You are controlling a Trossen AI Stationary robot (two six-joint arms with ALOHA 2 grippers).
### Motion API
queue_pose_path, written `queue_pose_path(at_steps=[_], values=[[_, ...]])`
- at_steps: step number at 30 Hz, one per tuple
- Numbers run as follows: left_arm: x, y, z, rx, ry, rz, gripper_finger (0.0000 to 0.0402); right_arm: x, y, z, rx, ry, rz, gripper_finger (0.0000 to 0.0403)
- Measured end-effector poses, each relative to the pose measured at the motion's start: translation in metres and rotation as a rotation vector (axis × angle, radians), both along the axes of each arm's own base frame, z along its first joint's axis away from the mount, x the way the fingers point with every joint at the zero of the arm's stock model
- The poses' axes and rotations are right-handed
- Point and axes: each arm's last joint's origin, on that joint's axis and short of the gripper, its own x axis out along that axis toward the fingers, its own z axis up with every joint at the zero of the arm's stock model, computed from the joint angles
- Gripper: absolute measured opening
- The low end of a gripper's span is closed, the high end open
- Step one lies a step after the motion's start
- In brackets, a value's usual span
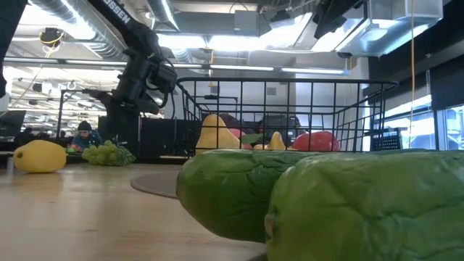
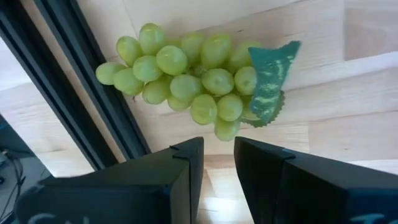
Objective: Build produce basket
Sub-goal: Put the green grapes into the black wire basket
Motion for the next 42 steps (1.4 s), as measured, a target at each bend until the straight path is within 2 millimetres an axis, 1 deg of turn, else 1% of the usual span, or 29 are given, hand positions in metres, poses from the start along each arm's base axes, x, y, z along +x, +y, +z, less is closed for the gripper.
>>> queue_pose_path(at_steps=[7,10,14,22,26,39,42], values=[[-0.002,-0.003,-0.014,0.000,0.001,-0.021,0.0080,0.000,0.000,0.000,-0.001,0.000,0.002,0.0199],[0.001,-0.001,-0.016,0.047,0.005,-0.058,0.0080,0.000,0.000,0.000,-0.002,0.000,0.002,0.0199],[0.003,0.000,-0.017,0.080,0.008,-0.066,0.0080,0.000,0.000,0.000,0.000,0.000,0.001,0.0199],[0.001,0.001,-0.017,0.086,0.009,-0.042,0.0080,0.000,0.000,0.000,0.000,-0.001,0.001,0.0199],[0.000,0.002,-0.016,0.109,0.048,-0.038,0.0080,0.000,0.000,0.000,0.000,0.000,0.000,0.0199],[0.000,0.002,-0.016,0.109,0.045,-0.034,0.0080,0.000,0.000,0.000,0.000,0.000,0.000,0.0199],[0.000,0.001,-0.021,0.112,0.036,-0.022,0.0080,0.000,0.000,0.000,0.000,0.000,0.000,0.0199]])
